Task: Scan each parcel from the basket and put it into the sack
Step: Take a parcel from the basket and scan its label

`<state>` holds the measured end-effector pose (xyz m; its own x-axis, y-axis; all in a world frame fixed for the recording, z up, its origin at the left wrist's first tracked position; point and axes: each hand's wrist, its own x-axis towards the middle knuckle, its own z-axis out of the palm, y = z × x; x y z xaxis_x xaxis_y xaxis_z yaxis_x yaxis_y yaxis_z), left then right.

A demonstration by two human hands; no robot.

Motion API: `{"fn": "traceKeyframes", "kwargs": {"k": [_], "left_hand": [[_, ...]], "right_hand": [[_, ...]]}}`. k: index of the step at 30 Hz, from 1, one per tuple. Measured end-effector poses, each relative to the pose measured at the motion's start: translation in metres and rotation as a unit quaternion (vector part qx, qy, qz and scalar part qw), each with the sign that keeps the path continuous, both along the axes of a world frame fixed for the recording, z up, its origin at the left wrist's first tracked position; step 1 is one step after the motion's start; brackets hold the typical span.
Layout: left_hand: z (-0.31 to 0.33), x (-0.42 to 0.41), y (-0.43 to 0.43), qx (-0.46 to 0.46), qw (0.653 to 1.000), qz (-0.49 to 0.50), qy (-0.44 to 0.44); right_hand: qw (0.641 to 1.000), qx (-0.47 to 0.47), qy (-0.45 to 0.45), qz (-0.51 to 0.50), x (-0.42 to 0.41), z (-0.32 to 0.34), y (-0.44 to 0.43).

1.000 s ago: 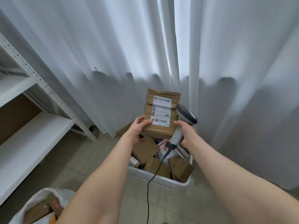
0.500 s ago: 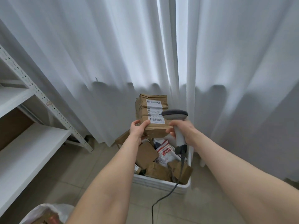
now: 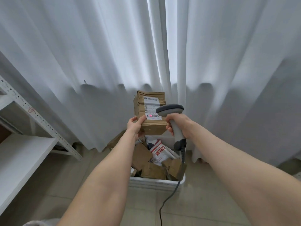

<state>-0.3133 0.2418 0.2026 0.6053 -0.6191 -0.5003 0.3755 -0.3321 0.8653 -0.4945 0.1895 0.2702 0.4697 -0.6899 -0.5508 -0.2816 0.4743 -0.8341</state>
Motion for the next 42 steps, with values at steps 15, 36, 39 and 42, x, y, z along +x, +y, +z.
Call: {"fn": "traceKeyframes", "kwargs": {"k": [15, 36, 39, 42], "left_hand": [[0.001, 0.004, 0.0, -0.009, 1.0, -0.01, 0.005], [0.012, 0.011, 0.015, -0.019, 0.999, 0.006, 0.03], [0.014, 0.013, 0.019, -0.017, 0.999, 0.01, 0.032], [0.014, 0.016, 0.023, -0.017, 0.999, 0.014, 0.034]], "right_hand": [[1.0, -0.008, -0.007, 0.003, -0.007, 0.018, 0.008], [1.0, -0.014, 0.002, 0.005, 0.005, 0.026, 0.021], [1.0, -0.022, 0.005, 0.009, 0.006, 0.029, 0.027], [1.0, -0.026, 0.011, 0.012, 0.007, 0.032, 0.032]]}}
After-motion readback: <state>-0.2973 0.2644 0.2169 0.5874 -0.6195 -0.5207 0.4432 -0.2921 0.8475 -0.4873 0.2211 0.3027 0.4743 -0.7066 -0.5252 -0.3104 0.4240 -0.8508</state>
